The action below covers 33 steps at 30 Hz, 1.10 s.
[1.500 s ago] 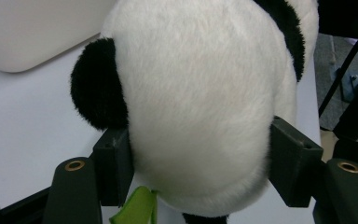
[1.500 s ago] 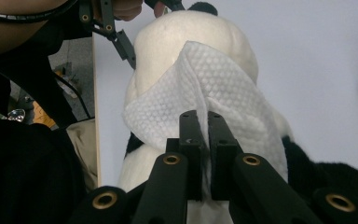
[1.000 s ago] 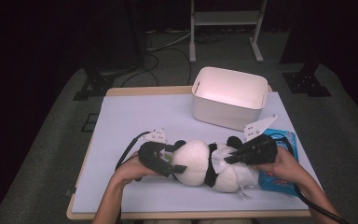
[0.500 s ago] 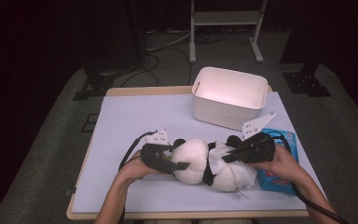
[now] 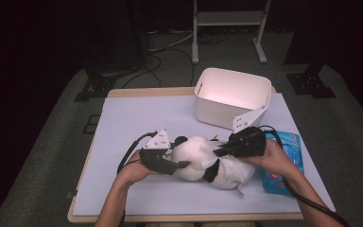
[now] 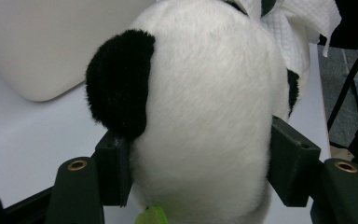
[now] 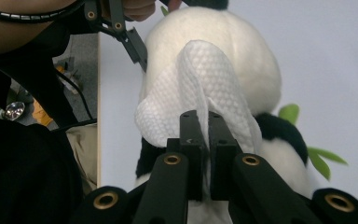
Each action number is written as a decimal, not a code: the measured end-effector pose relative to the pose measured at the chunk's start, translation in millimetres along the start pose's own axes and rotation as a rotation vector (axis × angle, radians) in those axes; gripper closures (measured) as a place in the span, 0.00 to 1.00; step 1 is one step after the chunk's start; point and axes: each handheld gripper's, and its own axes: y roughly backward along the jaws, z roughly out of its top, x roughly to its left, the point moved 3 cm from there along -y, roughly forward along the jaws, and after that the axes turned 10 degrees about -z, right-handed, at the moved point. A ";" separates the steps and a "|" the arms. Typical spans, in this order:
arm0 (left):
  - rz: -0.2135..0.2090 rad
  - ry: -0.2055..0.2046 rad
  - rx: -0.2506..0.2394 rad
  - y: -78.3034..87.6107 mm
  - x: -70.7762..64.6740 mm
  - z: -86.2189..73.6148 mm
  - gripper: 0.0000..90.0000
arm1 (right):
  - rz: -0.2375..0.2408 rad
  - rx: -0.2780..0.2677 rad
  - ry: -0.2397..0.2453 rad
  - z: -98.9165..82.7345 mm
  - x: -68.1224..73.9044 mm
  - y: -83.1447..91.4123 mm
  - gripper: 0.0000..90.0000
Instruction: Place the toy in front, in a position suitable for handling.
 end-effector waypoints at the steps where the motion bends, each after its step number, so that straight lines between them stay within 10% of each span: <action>1: 0.000 0.001 0.002 0.5 0.3 -0.6 0.38 | -0.004 -0.001 -0.008 -2.0 -0.8 2.2 0.96; 13: 0.001 0.027 0.006 4.2 0.5 -2.7 0.38 | -0.056 -0.002 -0.075 -26.6 -14.2 28.4 0.96; 25: -0.021 0.051 0.016 2.7 -2.0 -6.5 0.38 | -0.032 0.012 -0.010 -0.7 -3.9 5.0 0.96; 33: -0.056 0.120 0.010 3.0 3.3 -16.1 0.36 | -0.013 0.007 -0.048 -17.0 -4.8 10.0 0.96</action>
